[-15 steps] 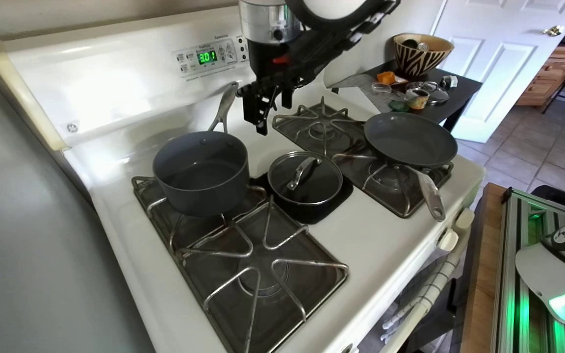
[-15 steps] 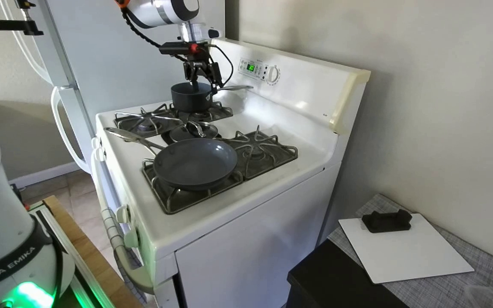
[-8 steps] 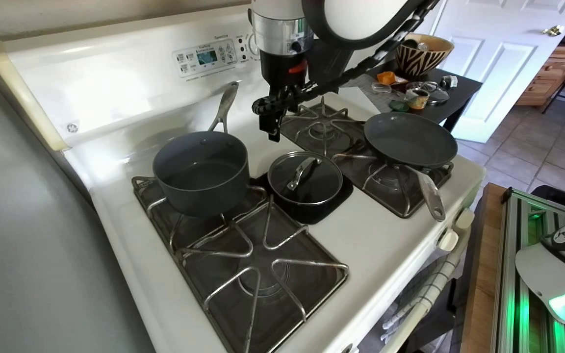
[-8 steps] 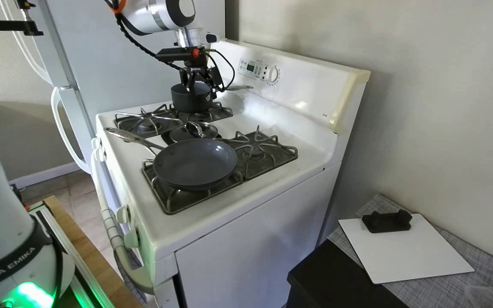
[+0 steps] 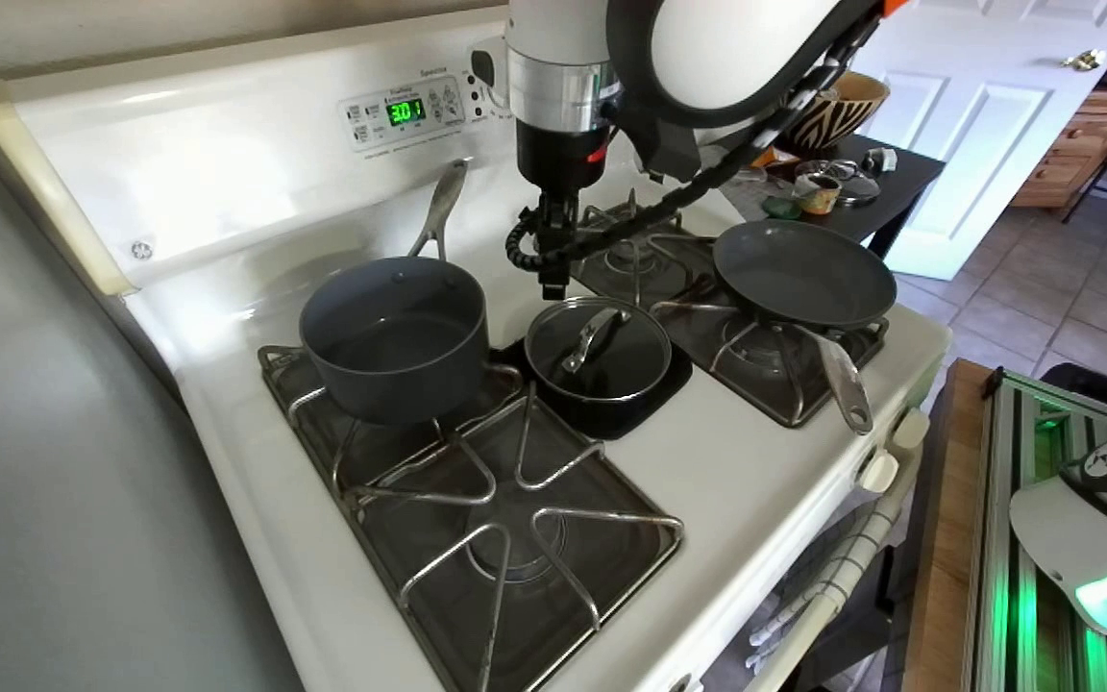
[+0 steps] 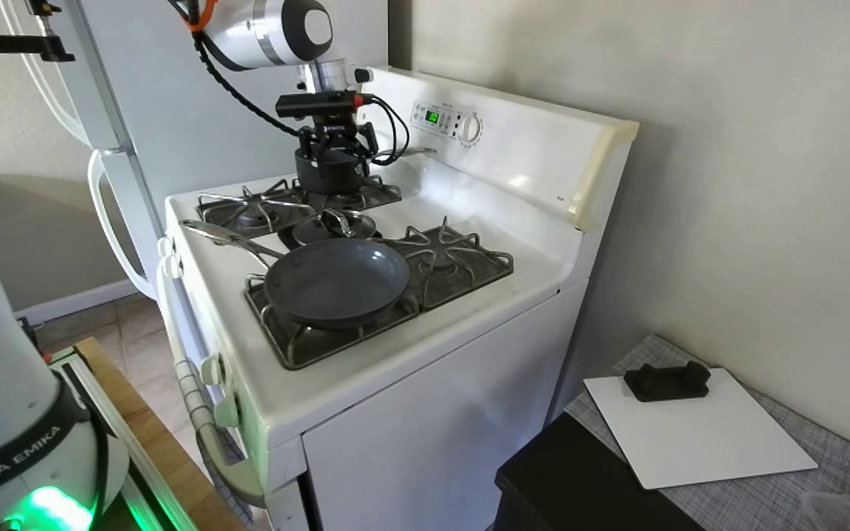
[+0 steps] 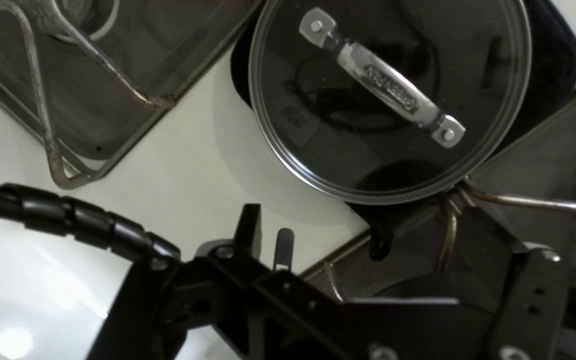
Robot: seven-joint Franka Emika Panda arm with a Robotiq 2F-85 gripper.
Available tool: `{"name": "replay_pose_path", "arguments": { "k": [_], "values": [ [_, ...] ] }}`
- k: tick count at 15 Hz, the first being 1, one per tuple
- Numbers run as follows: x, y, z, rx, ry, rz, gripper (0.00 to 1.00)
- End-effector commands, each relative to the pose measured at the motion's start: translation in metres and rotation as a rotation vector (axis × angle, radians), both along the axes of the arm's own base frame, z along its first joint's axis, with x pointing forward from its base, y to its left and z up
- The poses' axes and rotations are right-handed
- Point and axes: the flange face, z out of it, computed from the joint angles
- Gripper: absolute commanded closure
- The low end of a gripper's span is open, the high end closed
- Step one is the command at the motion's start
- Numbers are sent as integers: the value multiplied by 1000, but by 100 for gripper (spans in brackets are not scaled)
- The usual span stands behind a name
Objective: Move the pot backwards then put the lid on top
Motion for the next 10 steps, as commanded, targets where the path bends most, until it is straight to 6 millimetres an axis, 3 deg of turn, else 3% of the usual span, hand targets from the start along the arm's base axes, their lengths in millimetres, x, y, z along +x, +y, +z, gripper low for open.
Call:
{"name": "replay_pose_path", "arguments": {
  "k": [1,8,10],
  "values": [
    [-21,-12,-14,37,18,192,0],
    [-43,-18,-35,41,103,405,0],
    [-46,-15,-41,28,112,442,5]
  ]
}}
